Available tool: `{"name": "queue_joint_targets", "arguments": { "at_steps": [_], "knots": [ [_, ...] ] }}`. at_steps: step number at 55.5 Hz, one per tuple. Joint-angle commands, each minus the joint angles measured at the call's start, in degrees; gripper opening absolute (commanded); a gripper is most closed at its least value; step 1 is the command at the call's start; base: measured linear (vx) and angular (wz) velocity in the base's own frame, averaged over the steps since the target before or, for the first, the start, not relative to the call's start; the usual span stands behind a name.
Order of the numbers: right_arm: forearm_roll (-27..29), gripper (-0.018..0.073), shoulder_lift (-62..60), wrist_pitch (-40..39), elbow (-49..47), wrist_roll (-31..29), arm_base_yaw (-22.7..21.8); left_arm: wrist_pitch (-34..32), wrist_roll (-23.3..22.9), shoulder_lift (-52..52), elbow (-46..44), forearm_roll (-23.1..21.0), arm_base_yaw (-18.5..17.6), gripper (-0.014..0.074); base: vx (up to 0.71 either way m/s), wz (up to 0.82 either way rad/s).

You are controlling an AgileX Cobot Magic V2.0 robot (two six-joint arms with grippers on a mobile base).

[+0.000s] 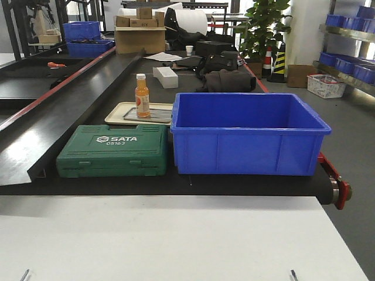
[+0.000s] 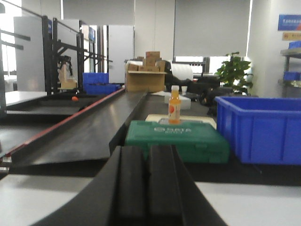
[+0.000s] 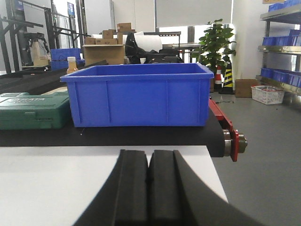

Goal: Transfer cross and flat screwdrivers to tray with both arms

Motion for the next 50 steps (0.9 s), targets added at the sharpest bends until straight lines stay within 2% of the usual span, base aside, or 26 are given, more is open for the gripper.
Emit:
{"name": "queue_joint_targets", "arguments": {
  "at_steps": [1, 16, 28, 34, 39, 47, 50],
  "knots": [
    [-1.4, -0.0008, 2.1, -3.4, -6.6, -1.3, -0.2, -4.2, -0.4, 1.0, -5.6, -0.5, -0.1, -0.0001, 0.00, 0.00],
    [-1.4, -0.0001, 15.9, 3.1, -23.9, -1.3, -0.2, 1.2, -0.1, 13.7, -23.4, -0.4, -0.1, 0.0060, 0.00, 0.00],
    [-1.4, 0.0063, 25.1, 4.3, -26.8, -1.3, -0.2, 1.4, -0.1, 25.6, -26.8, -0.4, -0.1, 0.0242, 0.00, 0.00],
    [-1.4, 0.0151, 29.0, 5.8, -26.8, -1.3, -0.2, 2.1, -0.2, 30.2, -26.6, -0.4, -0.1, 0.0373, 0.00, 0.00],
    [-1.4, 0.0265, 32.2, 5.9, -26.8, -1.3, -0.2, 2.3, -0.2, 32.8, -26.6, -0.4, -0.1, 0.0447, 0.00, 0.00],
    [-1.2, 0.0460, 37.2, 5.7, -26.8, -1.2, -0.2, 2.9, -0.4, 35.9, -26.6, -0.4, -0.1, 0.0477, 0.00, 0.00],
    [-0.1, 0.0501, 38.9, 6.0, -26.8, -0.3, -0.2, 4.3, -0.4, 37.0, -26.6, -0.4, -0.1, 0.0477, 0.00, 0.00]
  ]
}}
